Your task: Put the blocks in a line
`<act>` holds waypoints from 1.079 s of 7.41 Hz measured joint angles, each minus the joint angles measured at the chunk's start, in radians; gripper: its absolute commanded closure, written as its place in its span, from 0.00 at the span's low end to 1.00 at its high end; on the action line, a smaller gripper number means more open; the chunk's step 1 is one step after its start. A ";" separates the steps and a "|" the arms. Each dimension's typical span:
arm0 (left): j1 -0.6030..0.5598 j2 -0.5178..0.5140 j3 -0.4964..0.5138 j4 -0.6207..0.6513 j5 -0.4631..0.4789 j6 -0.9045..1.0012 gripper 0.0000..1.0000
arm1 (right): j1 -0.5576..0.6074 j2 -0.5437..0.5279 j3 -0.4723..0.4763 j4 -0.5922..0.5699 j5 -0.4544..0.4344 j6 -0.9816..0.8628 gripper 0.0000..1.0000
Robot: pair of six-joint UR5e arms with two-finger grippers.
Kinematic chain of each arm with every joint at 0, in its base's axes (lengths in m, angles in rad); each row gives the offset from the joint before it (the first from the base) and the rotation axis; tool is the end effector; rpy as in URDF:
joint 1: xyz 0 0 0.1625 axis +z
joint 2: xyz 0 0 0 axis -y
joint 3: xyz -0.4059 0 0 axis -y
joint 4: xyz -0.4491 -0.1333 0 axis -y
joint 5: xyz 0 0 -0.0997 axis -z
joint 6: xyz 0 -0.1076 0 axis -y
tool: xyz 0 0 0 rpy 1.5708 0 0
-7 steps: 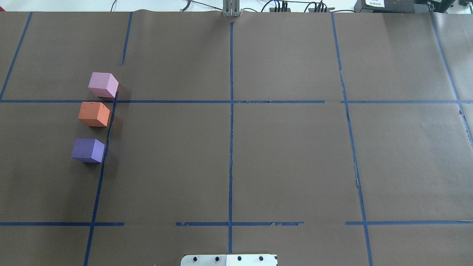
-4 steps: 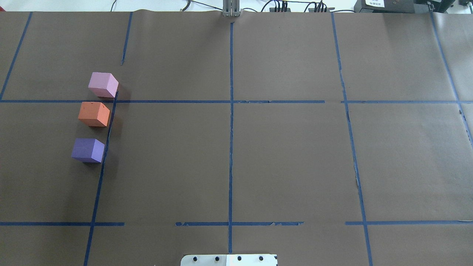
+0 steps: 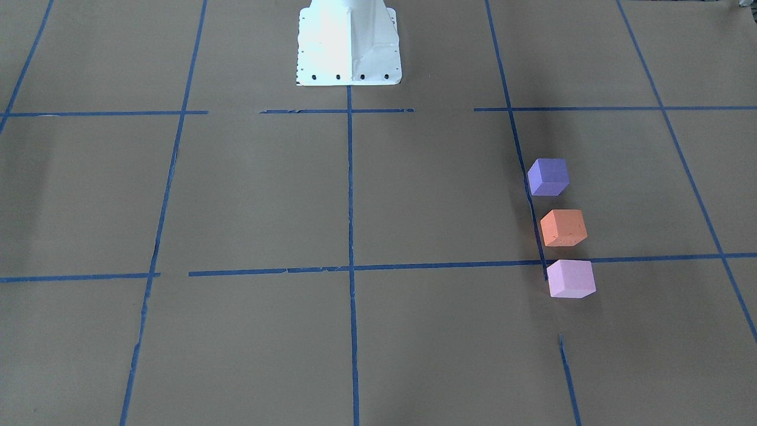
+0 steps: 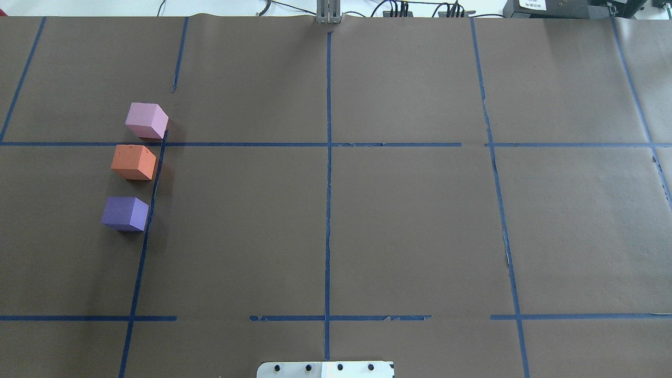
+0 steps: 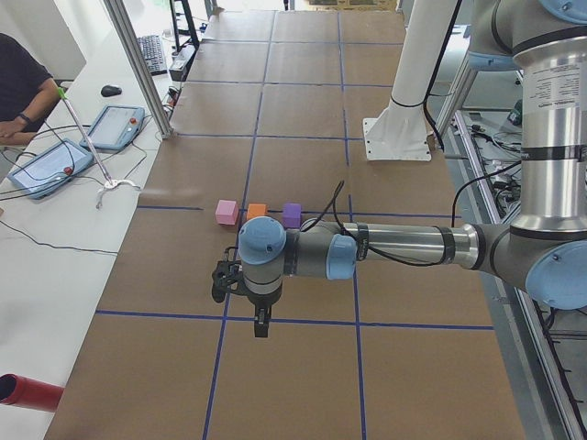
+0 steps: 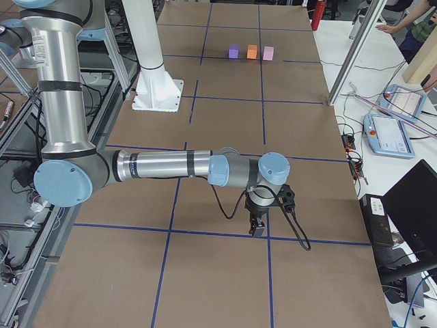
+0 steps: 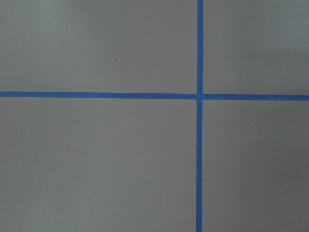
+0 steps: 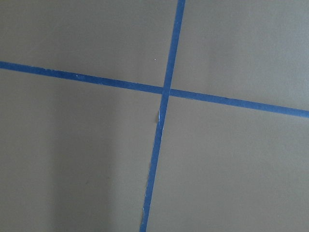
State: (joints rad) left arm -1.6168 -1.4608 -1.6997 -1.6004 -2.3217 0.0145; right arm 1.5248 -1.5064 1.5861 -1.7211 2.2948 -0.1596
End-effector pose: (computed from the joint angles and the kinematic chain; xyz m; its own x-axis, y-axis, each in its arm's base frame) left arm -0.0832 -0.5046 0.6312 0.7324 0.0139 -0.6807 0.0353 0.9977 0.0584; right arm 0.0359 -0.5698 0.6192 0.7337 -0.1463 0.6636 0.1646 0.9857 0.0354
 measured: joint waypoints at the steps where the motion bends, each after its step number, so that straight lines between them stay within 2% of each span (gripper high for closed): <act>1: 0.000 0.008 0.000 0.000 0.000 0.014 0.00 | 0.000 0.000 0.000 0.000 0.000 0.000 0.00; 8: -0.001 0.011 -0.022 -0.004 -0.005 0.024 0.00 | 0.000 0.000 0.000 0.000 0.000 0.000 0.00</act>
State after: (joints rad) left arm -1.6177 -1.4499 -1.7216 -1.6042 -2.3263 0.0381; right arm 1.5248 -1.5064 1.5861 -1.7211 2.2948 -0.1595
